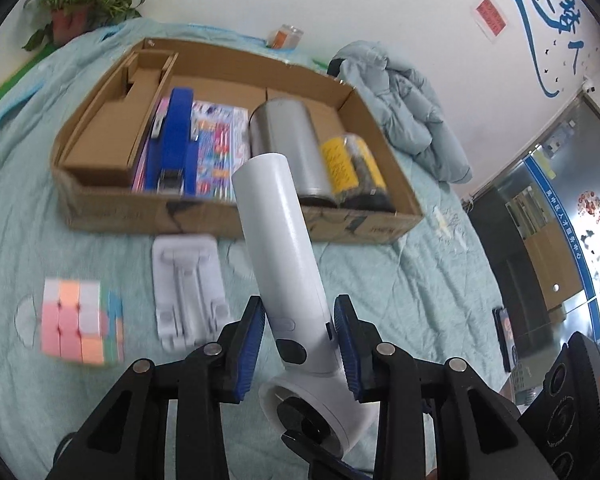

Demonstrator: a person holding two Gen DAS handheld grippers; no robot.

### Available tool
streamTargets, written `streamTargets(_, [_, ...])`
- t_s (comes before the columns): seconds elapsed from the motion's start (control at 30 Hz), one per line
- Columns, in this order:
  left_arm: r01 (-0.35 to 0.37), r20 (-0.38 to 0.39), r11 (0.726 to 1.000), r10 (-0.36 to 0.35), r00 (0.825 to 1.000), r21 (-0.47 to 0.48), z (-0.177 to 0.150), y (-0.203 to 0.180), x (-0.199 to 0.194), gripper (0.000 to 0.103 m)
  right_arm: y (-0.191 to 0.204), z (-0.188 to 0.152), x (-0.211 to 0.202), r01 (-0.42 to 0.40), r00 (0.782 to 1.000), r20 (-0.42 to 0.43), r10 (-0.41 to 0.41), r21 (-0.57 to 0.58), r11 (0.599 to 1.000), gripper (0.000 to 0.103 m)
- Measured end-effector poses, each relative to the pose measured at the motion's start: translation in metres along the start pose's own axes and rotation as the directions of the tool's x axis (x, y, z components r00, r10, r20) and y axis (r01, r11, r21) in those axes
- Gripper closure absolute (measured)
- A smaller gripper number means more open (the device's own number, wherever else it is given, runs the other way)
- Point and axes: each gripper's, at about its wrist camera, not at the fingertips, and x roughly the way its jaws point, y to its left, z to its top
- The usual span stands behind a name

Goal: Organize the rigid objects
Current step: 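Lift the hair dryer with both grippers and carry it over the box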

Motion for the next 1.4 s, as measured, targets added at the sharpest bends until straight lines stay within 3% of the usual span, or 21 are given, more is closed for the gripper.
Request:
streamTargets(0.27, [-0.025, 0.069, 0.993, 0.018, 0.997, 0.112, 0.086, -0.014, -0.003, 0.070, -0.014, 0.058, 0.011, 0.034, 0.998, 0.055, -0.035, 0.031, 0.999, 0.047])
streamTargets(0.6, [0.013, -0.035, 0.993, -0.008, 0.999, 0.119, 0.185, 0.023, 0.045, 0.070, -0.038, 0.115, 0.060, 0.042, 0.998, 0.042, -0.046, 0.100, 0.994, 0.046])
streamTargets(0.97, [0.060, -0.164, 0.997, -0.051, 0.985, 0.049, 0.195, 0.078, 0.122, 0.070, -0.053, 0.123, 0.120, 0.071, 0.995, -0.086, -0.057, 0.167, 0.983, 0.046])
streamTargets(1.17, [0.084, -0.188, 0.995, -0.074, 0.979, 0.046, 0.198, 0.087, 0.138, 0.069, -0.053, 0.121, 0.131, 0.114, 0.990, -0.102, -0.098, 0.158, 0.981, 0.046])
streamTargets(1.4, [0.067, -0.204, 0.994, -0.048, 0.978, 0.087, 0.192, 0.078, 0.138, 0.068, -0.048, 0.118, 0.132, 0.156, 0.985, -0.101, -0.143, 0.135, 0.978, 0.046])
